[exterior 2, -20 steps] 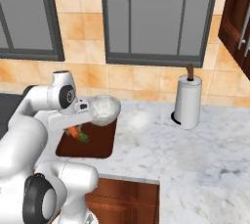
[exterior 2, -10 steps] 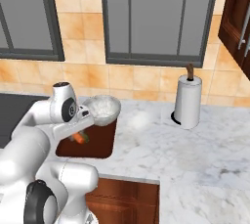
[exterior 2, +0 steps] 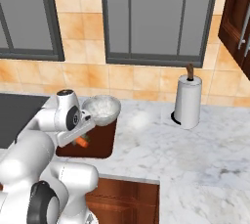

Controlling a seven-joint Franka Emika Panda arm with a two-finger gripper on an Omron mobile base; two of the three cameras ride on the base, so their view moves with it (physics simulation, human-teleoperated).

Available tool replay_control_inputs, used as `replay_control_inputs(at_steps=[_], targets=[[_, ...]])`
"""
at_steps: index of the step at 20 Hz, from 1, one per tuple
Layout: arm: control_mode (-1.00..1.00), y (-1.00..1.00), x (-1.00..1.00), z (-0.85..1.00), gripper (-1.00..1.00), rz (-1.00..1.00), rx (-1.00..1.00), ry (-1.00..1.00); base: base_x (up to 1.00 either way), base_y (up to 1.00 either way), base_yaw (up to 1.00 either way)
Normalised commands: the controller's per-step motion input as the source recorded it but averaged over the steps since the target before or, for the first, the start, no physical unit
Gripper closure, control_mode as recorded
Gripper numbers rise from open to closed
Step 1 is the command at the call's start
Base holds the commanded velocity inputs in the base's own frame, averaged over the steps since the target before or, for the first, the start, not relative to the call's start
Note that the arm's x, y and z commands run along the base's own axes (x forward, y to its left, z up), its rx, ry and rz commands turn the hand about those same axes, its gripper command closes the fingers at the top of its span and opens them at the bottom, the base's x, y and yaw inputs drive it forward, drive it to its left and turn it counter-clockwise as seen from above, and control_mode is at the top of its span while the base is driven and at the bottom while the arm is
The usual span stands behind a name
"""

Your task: Place the two vegetables and bowl onto the tray for setting up a vegetable dip station.

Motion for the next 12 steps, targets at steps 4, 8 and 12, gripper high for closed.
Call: replay_control_inputs(at_steps=[4,8,12], targets=[[-1.00,0.06,0.01,-0.16,1.00,0.07,0.00,0.01,0.00,0.00,0.00],[-1.00,0.11,0.00,-0.24,1.00,0.05,0.00,0.00,0.00,0.00,0.00],[-1.00,0.05,0.01,-0.27,1.00,0.05,0.00,0.00,0.00,0.00,0.00]])
